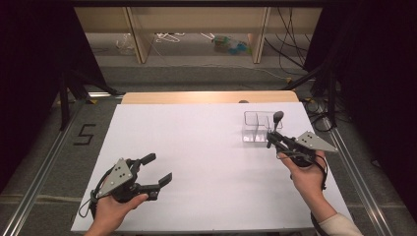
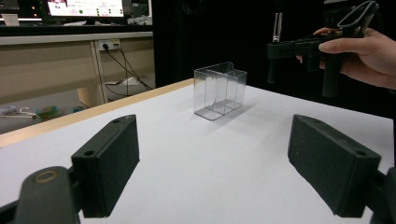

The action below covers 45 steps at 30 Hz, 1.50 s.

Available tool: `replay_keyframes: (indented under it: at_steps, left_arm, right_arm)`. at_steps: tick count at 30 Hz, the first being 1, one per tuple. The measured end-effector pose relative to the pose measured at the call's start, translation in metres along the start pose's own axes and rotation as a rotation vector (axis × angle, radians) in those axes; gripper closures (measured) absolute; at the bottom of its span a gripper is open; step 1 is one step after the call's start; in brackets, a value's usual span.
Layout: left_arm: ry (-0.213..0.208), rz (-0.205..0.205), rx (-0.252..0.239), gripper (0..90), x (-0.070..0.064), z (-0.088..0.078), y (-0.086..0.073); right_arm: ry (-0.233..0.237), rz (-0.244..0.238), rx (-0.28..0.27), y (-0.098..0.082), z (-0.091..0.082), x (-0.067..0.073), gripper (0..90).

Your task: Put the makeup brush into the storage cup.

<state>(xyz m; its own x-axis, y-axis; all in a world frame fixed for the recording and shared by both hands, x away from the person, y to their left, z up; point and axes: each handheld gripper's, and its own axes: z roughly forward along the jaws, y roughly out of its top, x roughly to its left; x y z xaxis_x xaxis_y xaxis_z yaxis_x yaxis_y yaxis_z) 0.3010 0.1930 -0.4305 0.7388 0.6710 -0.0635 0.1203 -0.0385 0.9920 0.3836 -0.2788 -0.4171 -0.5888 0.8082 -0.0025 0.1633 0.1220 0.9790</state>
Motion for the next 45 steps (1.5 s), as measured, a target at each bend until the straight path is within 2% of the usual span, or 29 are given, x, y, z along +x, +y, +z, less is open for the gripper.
replay_keyframes:
  at_steps: [2,3,5,11,13,24,25,29,33,45]
  left_arm:
    - [-0.003,0.013,0.001,16.4,0.001,0.000,0.000]
    - [-0.001,0.013,0.003,16.4,0.001,0.000,0.000]
    - [-0.001,0.014,0.003,16.4,0.001,0.000,0.000]
    - [0.000,0.013,0.000,16.4,0.001,0.000,0.000]
    - [-0.001,0.012,0.002,16.4,0.002,0.000,0.000]
    - [-0.005,0.014,0.006,16.5,0.001,0.000,0.000]
    - [-0.005,0.015,0.005,16.5,0.002,0.000,0.000]
    - [-0.004,0.012,0.004,16.5,0.002,0.000,0.000]
    - [-0.004,0.012,0.004,16.5,0.001,0.000,0.000]
    - [-0.005,0.009,0.004,16.5,0.002,0.000,0.000]
  right_arm:
    - [-0.002,-0.002,-0.008,0.000,0.001,-0.001,79.4]
    - [-0.004,0.015,-0.013,0.000,0.001,0.000,79.4]
    - [-0.010,0.006,-0.019,0.000,0.002,-0.002,79.3]
    - [-0.015,0.009,-0.004,0.001,0.001,-0.003,79.3]
    - [-0.015,0.005,-0.022,0.001,0.003,-0.005,79.3]
    - [-0.024,0.022,-0.020,0.002,0.005,-0.009,79.4]
    - [-0.028,0.009,-0.006,0.003,0.004,-0.010,79.4]
    - [-0.029,0.005,-0.005,0.003,0.005,-0.010,79.4]
    - [-0.041,-0.003,-0.021,0.004,0.007,-0.012,79.3]
    - [-0.063,-0.003,-0.017,0.005,0.010,-0.019,79.3]
